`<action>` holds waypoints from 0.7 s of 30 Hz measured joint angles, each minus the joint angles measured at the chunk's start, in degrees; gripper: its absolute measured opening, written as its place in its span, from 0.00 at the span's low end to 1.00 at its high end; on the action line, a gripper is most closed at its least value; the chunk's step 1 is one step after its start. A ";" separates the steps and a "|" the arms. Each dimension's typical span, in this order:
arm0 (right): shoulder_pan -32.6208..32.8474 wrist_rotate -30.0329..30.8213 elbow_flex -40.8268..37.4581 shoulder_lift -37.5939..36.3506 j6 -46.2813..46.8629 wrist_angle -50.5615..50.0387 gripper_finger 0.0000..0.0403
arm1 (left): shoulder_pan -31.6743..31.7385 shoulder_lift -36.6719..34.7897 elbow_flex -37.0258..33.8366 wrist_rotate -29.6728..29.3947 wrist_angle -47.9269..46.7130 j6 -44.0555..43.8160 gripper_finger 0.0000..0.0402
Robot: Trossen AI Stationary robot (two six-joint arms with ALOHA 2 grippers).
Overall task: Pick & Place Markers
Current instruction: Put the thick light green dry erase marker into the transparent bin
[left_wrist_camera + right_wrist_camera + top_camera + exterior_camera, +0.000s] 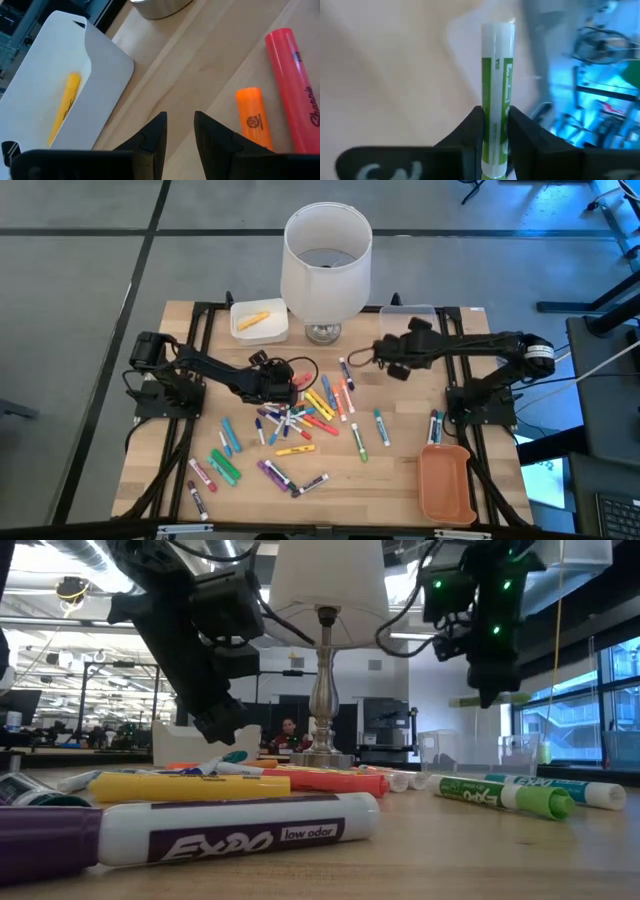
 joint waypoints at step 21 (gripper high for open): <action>-24.99 -10.60 -2.66 0.07 -16.96 22.48 0.29 | 0.06 0.00 0.00 -1.66 -0.02 0.02 0.24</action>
